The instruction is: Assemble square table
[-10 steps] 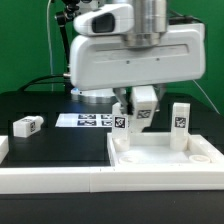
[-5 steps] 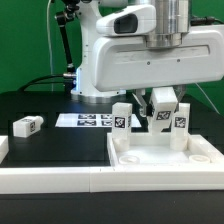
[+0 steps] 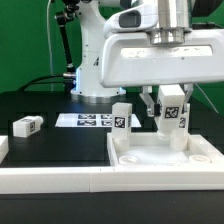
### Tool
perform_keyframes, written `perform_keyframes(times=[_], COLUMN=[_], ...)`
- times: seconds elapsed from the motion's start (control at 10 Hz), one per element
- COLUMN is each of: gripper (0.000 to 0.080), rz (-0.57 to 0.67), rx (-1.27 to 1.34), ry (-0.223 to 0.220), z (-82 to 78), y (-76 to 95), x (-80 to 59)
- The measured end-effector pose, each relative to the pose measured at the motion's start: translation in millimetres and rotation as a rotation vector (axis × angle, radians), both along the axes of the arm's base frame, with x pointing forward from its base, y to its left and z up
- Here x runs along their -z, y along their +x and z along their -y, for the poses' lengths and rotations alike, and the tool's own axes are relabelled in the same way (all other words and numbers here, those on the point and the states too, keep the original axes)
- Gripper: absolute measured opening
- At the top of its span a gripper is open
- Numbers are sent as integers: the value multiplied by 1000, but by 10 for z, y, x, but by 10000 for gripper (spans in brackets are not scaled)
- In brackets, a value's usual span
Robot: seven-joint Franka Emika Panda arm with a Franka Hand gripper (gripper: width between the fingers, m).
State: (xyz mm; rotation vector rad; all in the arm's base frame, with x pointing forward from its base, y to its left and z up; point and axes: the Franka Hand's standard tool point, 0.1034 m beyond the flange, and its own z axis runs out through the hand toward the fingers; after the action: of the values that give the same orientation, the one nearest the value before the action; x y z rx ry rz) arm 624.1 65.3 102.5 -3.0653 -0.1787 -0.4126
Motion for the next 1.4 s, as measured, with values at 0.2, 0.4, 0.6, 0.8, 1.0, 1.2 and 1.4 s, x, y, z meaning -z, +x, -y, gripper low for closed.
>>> perform_keyframes(times=[0.2, 0.4, 0.6, 0.8, 1.0, 1.2, 1.4], gripper=[290, 290, 290, 290, 290, 290, 290], rz=[2, 1, 5, 14, 46, 114, 263], rx=[5, 5, 29, 33, 37, 41, 36], ry=[3, 3, 20, 28, 25, 23, 22], z=[-39, -46, -249, -350, -325, -320, -408], y=[12, 10, 20, 81, 90, 145, 142], x=[-12, -4, 33, 12, 15, -13, 30])
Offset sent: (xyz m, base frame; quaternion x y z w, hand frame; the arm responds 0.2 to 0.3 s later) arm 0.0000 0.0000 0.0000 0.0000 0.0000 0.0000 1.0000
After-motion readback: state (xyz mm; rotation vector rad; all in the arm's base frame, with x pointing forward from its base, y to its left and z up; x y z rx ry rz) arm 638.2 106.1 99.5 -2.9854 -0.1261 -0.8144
